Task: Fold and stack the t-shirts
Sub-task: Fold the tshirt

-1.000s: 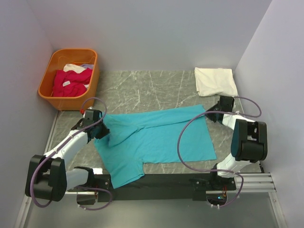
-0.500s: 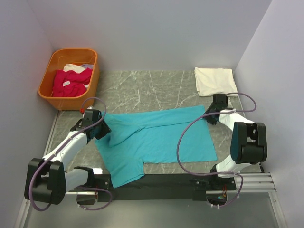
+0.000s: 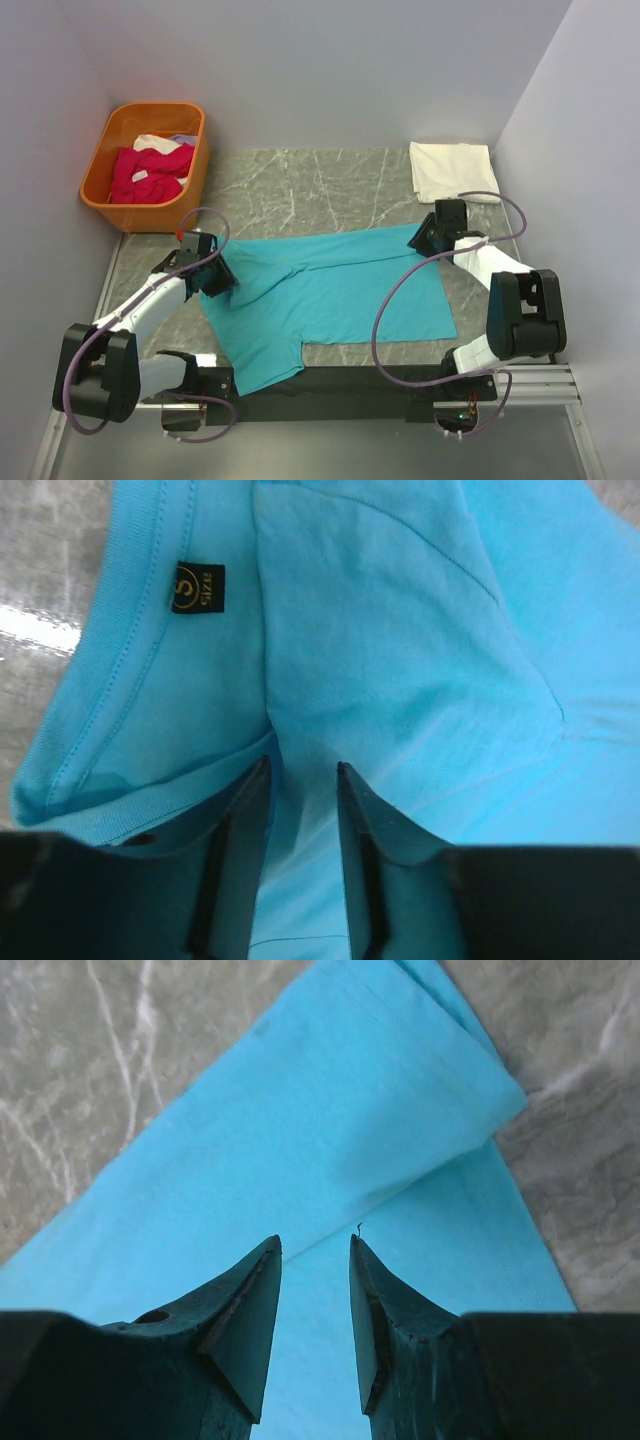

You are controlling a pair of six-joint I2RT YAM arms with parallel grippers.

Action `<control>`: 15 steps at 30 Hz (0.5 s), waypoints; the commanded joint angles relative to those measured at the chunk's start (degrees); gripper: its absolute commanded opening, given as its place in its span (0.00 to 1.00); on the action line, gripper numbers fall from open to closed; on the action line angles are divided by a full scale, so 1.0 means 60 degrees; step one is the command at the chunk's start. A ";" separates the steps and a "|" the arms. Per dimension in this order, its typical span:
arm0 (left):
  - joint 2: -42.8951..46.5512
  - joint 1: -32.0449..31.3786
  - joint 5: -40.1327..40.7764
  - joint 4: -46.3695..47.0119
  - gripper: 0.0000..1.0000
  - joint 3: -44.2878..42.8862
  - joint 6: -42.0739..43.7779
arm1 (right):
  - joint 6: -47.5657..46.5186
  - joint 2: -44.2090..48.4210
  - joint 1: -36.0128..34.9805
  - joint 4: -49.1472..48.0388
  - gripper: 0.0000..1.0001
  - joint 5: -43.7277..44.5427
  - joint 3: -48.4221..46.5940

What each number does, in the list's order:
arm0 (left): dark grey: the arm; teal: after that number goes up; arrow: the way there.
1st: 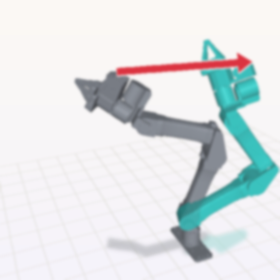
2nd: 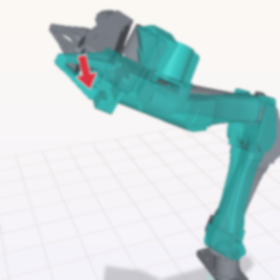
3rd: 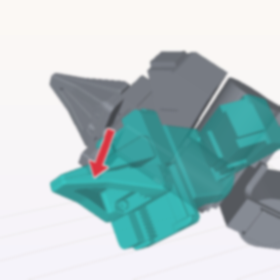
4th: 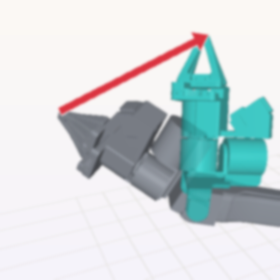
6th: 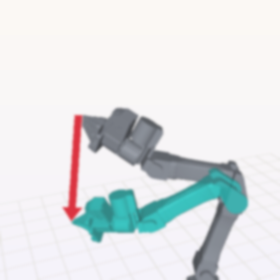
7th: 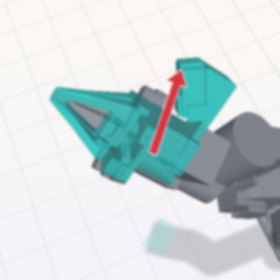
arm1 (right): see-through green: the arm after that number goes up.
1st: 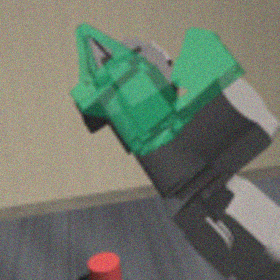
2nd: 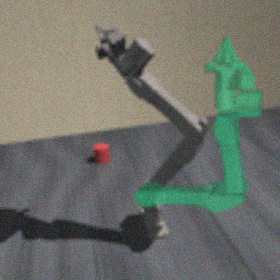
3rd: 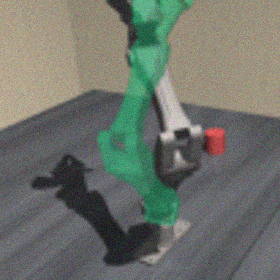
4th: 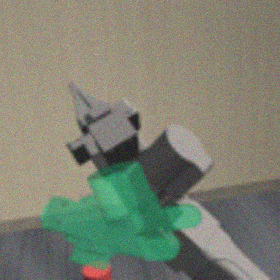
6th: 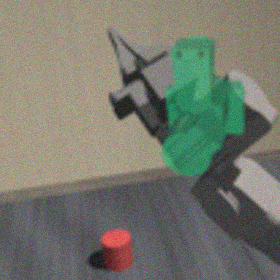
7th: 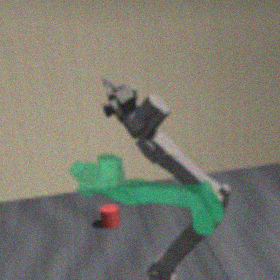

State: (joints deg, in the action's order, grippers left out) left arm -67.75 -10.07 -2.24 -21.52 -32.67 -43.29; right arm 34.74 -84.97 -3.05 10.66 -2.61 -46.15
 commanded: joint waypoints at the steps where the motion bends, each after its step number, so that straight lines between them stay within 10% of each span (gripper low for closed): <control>1: -0.0061 -0.0109 -0.0271 0.0115 0.37 -0.0122 0.0183 | 0.0289 -0.0208 0.0068 -0.0414 0.41 -0.0194 0.0323; 8: -0.0033 -0.0124 -0.0023 0.0042 0.01 -0.0195 0.0184 | 0.0318 -0.0662 0.0347 0.0025 0.41 -0.0122 0.0192; 15: 0.0231 -0.0095 0.0753 -0.0602 0.01 -0.0722 0.0446 | 0.0391 -0.1029 0.0845 0.0187 0.40 -0.0180 0.0221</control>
State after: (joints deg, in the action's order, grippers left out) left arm -68.20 -10.59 -1.08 -23.44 -33.54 -42.44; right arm 36.67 -89.91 -0.12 10.96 -4.27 -44.47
